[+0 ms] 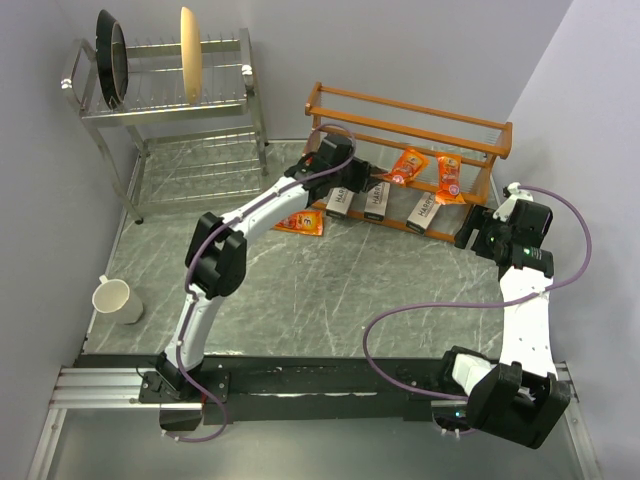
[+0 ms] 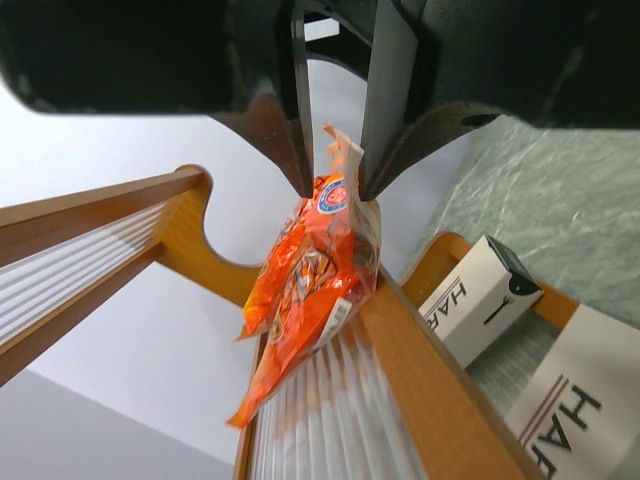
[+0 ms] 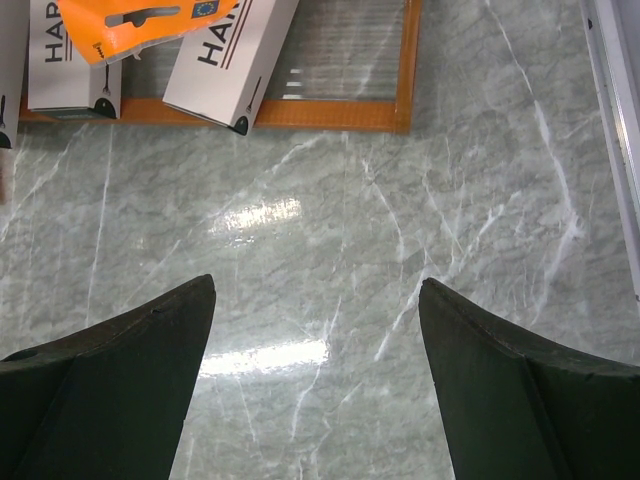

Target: Place and organize the shaving razors onto the shelf

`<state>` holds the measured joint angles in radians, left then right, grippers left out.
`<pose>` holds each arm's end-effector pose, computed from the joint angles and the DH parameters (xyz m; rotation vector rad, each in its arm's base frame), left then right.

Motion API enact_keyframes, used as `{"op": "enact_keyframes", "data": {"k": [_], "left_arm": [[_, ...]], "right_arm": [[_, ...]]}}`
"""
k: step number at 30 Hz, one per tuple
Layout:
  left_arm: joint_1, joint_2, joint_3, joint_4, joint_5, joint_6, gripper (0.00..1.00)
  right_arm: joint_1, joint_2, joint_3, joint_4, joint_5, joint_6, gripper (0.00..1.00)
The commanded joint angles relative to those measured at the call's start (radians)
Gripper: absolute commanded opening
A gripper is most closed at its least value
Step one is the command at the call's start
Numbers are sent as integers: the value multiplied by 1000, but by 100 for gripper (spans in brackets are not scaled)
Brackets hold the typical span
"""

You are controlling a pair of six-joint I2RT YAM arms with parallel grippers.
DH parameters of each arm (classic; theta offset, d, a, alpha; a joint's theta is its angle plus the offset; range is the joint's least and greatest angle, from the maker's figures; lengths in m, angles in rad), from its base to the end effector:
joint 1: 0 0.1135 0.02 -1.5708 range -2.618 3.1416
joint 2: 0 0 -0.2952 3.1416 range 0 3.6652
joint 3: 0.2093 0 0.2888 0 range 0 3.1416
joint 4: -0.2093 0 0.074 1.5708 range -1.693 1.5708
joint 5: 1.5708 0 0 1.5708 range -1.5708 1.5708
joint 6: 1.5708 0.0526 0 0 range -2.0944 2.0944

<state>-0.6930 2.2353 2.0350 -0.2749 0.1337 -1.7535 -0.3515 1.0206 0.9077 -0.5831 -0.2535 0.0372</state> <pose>0.4594 -0.3906 0.2908 -1.1688 2.1944 -1.4816 0.2383 -0.0733 0.3128 0.3015 2.2226 0.1180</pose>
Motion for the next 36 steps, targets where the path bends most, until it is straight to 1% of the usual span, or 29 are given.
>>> {"op": "enact_keyframes", "data": {"k": [1,3,9,13,14,16,19,20,22,23,36], "left_arm": [[12,-68,19,36,-16,40,31],[10,-62,14,34,-19,45,33],[4,-42,4,57,-13,52,33],[-2,-26,13,104,0,66,32],[-3,-23,19,103,3,68,31],[-5,-19,21,98,4,66,24],[-3,-20,8,91,15,62,17],[-5,-20,-1,86,15,58,13],[-3,-26,-10,83,17,58,8],[-3,-28,-18,85,17,57,1],[50,-103,-73,94,14,14,1]], "right_arm": [[-7,-13,-16,42,-10,13,90],[-6,-16,-16,42,-12,13,90],[-7,-11,-9,39,-7,9,90],[-9,-10,-10,40,-7,10,90],[-7,-8,-10,40,-7,10,90],[-9,-7,-6,40,-7,9,89],[-9,-2,-1,40,-7,9,89],[-9,1,0,39,-7,9,90],[-9,6,0,40,-10,10,90],[-9,6,2,40,-10,12,90],[-9,10,-10,52,-18,18,90]]}}
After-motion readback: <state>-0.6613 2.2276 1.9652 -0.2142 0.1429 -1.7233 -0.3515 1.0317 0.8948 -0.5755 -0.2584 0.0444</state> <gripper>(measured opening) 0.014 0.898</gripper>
